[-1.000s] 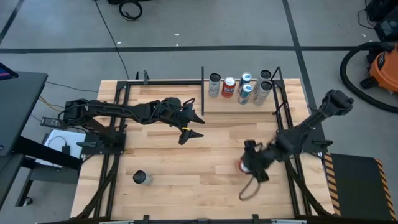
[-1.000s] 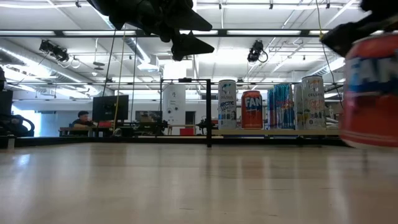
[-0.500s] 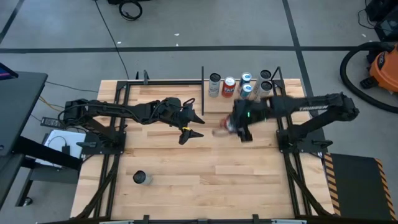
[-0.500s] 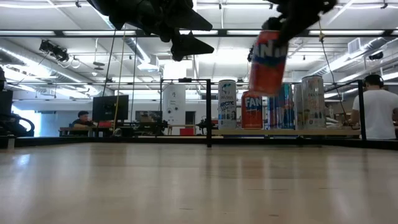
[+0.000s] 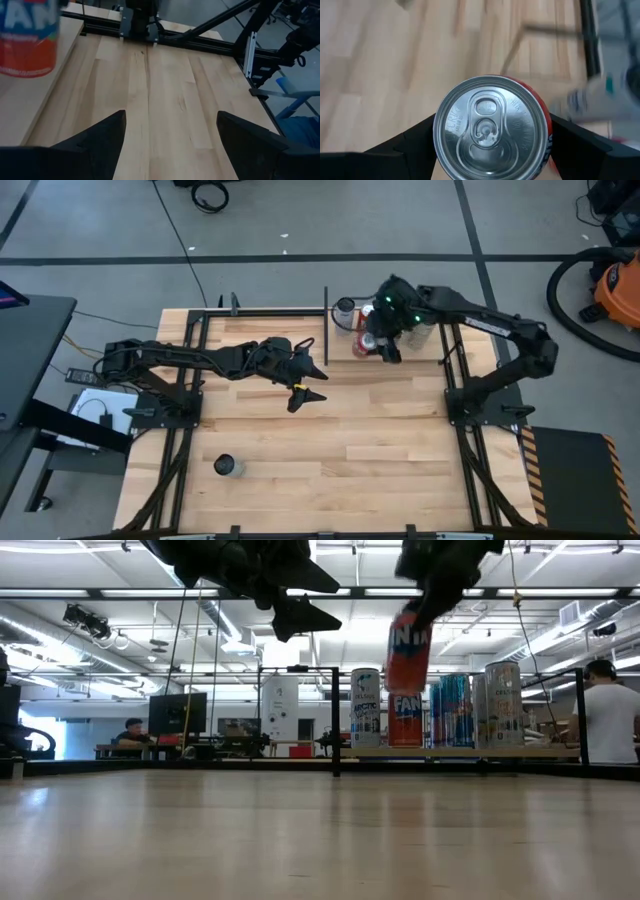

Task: Place canned beverage on shelf
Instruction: Put the red soda can on the shelf aligned with the other red soda can, then put the white blue soda can on the shelf aligned with the other white blue soda can

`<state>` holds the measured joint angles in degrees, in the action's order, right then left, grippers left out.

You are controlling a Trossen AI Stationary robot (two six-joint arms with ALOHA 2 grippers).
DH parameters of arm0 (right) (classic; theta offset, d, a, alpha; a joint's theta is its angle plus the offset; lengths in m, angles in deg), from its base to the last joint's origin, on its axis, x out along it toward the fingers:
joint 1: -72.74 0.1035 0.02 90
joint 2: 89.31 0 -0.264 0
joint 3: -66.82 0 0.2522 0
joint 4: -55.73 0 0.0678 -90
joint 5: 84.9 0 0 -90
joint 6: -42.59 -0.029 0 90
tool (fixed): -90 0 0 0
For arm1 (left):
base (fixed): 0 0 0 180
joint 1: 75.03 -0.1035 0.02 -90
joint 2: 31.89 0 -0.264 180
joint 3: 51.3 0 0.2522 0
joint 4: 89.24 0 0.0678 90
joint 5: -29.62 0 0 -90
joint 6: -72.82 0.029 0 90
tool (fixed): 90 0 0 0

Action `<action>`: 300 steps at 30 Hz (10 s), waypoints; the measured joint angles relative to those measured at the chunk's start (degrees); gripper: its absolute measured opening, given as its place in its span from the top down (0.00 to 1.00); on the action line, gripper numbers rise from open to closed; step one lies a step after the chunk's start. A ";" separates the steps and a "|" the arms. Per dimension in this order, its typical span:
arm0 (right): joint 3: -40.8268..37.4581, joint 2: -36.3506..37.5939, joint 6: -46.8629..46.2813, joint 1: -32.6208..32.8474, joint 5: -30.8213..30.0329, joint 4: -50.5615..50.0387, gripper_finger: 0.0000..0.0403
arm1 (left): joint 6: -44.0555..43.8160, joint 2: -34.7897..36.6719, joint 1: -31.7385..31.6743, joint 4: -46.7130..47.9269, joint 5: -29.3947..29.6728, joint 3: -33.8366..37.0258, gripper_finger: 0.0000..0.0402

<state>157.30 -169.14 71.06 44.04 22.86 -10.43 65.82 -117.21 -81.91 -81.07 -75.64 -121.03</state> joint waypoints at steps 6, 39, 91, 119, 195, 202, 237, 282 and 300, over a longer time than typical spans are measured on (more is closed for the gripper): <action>-0.01 -4.45 3.84 -5.22 4.91 -1.61 0.20 | 2.05 0.00 0.02 -0.03 0.02 0.00 0.22; -0.01 -13.13 10.27 -13.37 7.58 -1.21 0.18 | 6.37 0.00 0.57 -5.17 0.02 0.02 0.22; -0.08 -4.30 -16.47 -12.07 -0.92 0.68 0.07 | 9.29 0.00 0.57 -4.87 0.04 0.02 0.22; -0.08 -4.48 -49.56 -2.15 -23.55 -0.32 0.07 | 9.19 0.00 0.57 -3.66 0.04 0.02 0.22; -0.01 -7.27 -9.42 -5.98 -9.99 -2.89 0.34 | 9.81 0.00 0.57 -3.45 0.04 0.00 0.22; -0.69 -7.08 -8.35 -8.21 -9.40 -2.34 0.33 | 9.78 0.00 0.57 -3.03 0.04 0.01 0.22; 1.35 -7.21 -5.47 -8.42 -6.06 -2.46 0.10 | 10.94 0.00 0.57 -3.07 0.04 0.00 0.22; 15.88 6.04 -27.16 17.44 -10.26 -22.15 0.11 | -22.41 0.00 10.27 68.99 5.16 -31.36 0.22; 9.92 6.89 -40.64 28.01 -20.24 -18.43 0.11 | -58.90 0.00 29.56 77.39 14.43 -31.34 0.22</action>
<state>167.23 -162.26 30.42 72.04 2.62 -28.86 6.93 -117.21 -52.35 -3.68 -61.21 -152.37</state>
